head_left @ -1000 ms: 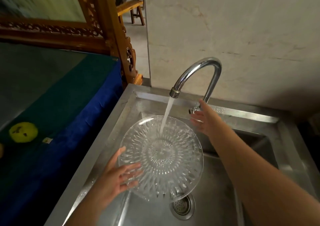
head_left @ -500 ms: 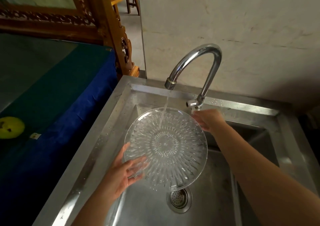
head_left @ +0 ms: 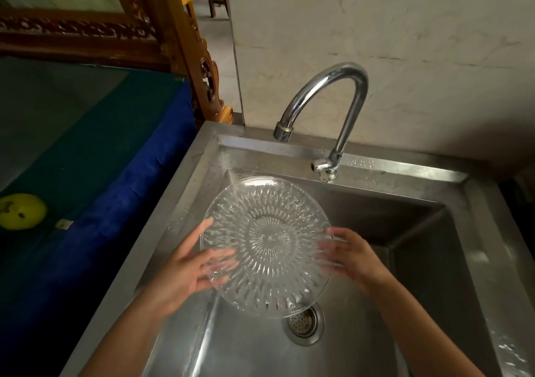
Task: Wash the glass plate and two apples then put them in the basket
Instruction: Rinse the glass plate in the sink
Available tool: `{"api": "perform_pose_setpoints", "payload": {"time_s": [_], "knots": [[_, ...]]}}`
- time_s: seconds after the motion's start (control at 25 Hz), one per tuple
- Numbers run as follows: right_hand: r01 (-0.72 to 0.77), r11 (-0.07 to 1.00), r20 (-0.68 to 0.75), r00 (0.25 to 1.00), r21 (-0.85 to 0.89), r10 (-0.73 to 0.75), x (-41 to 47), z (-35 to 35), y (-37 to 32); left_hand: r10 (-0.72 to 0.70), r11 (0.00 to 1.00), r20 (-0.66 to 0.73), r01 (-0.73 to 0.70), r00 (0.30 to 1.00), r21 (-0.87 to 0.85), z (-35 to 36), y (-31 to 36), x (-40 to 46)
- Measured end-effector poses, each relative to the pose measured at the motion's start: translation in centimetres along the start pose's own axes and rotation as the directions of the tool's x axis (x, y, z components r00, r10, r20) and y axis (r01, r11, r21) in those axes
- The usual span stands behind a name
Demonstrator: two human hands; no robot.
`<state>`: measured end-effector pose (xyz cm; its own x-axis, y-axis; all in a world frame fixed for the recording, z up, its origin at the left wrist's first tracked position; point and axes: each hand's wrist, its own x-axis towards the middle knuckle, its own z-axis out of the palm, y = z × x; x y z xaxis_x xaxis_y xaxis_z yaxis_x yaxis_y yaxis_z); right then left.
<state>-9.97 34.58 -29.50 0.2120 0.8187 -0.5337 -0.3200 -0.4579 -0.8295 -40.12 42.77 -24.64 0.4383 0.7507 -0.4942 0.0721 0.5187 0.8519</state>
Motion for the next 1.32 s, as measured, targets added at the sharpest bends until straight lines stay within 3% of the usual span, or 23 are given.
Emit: {"api": "perform_pose_setpoints", "payload": {"time_s": [0.16, 0.36, 0.6, 0.72, 0.76, 0.92, 1.16, 1.32], "knots": [[0.231, 0.971, -0.064, 0.972, 0.066, -0.227, -2.0, 0.0, 0.8, 0.145, 0.979, -0.048, -0.137, 0.988, 0.151, 0.7, 1.0, 0.1], [0.459, 0.888, -0.124, 0.88, -0.023, -0.458, -4.6, -0.4, -1.5, 0.325, 0.917, -0.083, -0.293, 0.942, 0.271, 1.9, 1.1, 0.6], [0.693, 0.64, -0.096, 0.65, -0.331, -0.754, -8.9, -1.5, -2.9, 0.345, 0.936, -0.149, -0.328, 0.927, 0.124, 3.4, 0.1, 1.1], [0.716, 0.528, -0.132, 0.532, -0.457, -0.836, -10.6, -2.4, -3.4, 0.359, 0.933, -0.13, -0.356, 0.924, 0.048, 3.2, 1.1, 0.7], [0.712, 0.529, -0.141, 0.53, -0.461, -0.836, -10.8, -2.7, -3.4, 0.358, 0.933, -0.093, -0.354, 0.929, 0.062, 3.3, 1.5, 0.6], [0.582, 0.697, -0.277, 0.65, -0.419, -0.708, -12.9, -2.8, -2.0, 0.274, 0.939, 0.078, -0.284, 0.959, 0.193, 4.8, 2.5, -1.3], [0.536, 0.794, -0.419, 0.676, -0.286, -0.607, -20.2, -1.4, -5.4, 0.296, 0.91, 0.215, -0.343, 0.931, 0.234, 6.4, 7.8, -4.6], [0.573, 0.793, -0.488, 0.642, -0.208, -0.592, -25.8, -1.2, -8.3, 0.336, 0.869, 0.303, -0.417, 0.892, 0.266, 9.6, 11.4, -7.0]]}}
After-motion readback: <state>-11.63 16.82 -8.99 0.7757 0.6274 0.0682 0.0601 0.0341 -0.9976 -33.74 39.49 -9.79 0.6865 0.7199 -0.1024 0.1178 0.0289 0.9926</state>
